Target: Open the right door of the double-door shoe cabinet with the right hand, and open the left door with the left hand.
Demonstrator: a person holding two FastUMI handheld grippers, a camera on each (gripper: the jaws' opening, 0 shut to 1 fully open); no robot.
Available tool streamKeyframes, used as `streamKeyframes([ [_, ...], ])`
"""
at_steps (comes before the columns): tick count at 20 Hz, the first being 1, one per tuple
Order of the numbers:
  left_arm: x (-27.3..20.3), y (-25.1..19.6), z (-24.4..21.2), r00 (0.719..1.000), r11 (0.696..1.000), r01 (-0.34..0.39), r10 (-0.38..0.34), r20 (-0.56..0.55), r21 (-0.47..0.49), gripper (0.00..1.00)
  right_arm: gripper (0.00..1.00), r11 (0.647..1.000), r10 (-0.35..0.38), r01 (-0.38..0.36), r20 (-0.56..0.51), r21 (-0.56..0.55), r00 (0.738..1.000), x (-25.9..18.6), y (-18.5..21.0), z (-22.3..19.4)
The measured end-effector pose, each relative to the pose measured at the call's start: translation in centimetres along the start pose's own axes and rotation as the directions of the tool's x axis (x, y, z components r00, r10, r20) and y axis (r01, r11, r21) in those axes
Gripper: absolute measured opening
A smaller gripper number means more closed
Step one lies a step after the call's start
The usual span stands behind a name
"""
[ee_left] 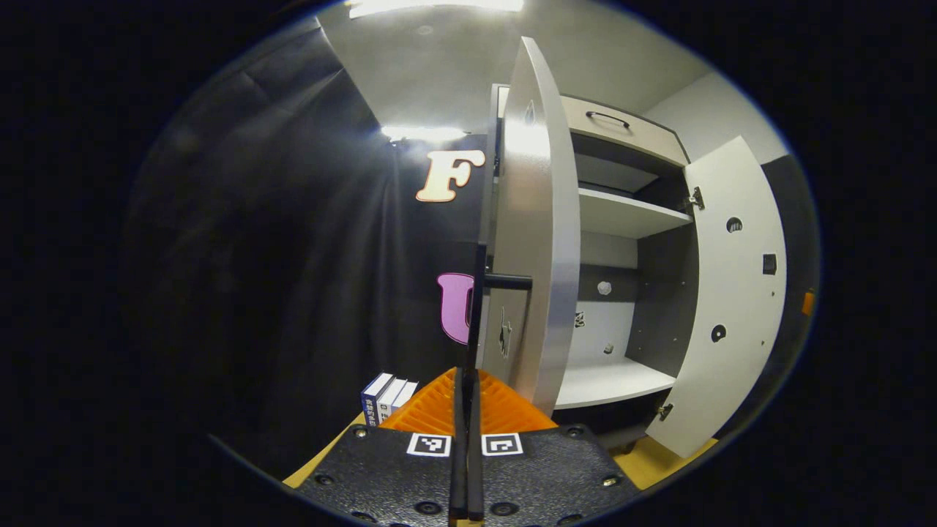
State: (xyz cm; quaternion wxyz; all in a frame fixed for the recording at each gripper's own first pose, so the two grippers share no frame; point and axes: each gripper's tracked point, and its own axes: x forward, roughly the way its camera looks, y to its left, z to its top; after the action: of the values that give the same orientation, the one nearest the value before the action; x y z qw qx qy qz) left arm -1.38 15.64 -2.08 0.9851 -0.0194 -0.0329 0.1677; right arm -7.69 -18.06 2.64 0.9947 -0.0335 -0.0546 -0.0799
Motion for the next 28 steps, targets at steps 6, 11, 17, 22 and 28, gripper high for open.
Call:
streamKeyframes([
  [6, 0.1, -0.7, -0.5, 0.999, 0.997, 0.047, -0.047, 0.000, 0.058, 0.00, 0.98, 1.000, 0.008, -0.008, -0.022, -0.012, 1.000, 0.1, 0.4, -0.7],
  [11, 0.1, -0.4, -0.4, 0.997, 0.996, 0.075, -0.075, 0.010, 0.043, 0.00, 0.98, 1.000, 0.001, -0.002, -0.019, -0.004, 1.000, 0.4, 0.4, -0.7],
  [17, 0.2, 0.0, -0.5, 0.998, 0.994, 0.028, -0.033, 0.047, 0.101, 0.03, 0.98, 1.000, 0.003, -0.004, -0.030, -0.007, 1.000, 0.8, 0.3, -1.0],
  [22, -1.6, 1.8, -0.8, 0.999, 0.995, -0.035, 0.031, 0.042, 0.095, 0.37, 0.98, 1.000, 0.027, -0.027, -0.031, -0.002, 0.999, 1.5, 0.5, -1.0],
  [28, -4.7, 1.3, -2.2, 0.999, 0.993, -0.045, 0.046, -0.012, 0.113, 0.87, 0.94, 0.995, 0.096, -0.096, -0.036, 0.023, 0.995, 3.5, 1.8, -1.4],
])
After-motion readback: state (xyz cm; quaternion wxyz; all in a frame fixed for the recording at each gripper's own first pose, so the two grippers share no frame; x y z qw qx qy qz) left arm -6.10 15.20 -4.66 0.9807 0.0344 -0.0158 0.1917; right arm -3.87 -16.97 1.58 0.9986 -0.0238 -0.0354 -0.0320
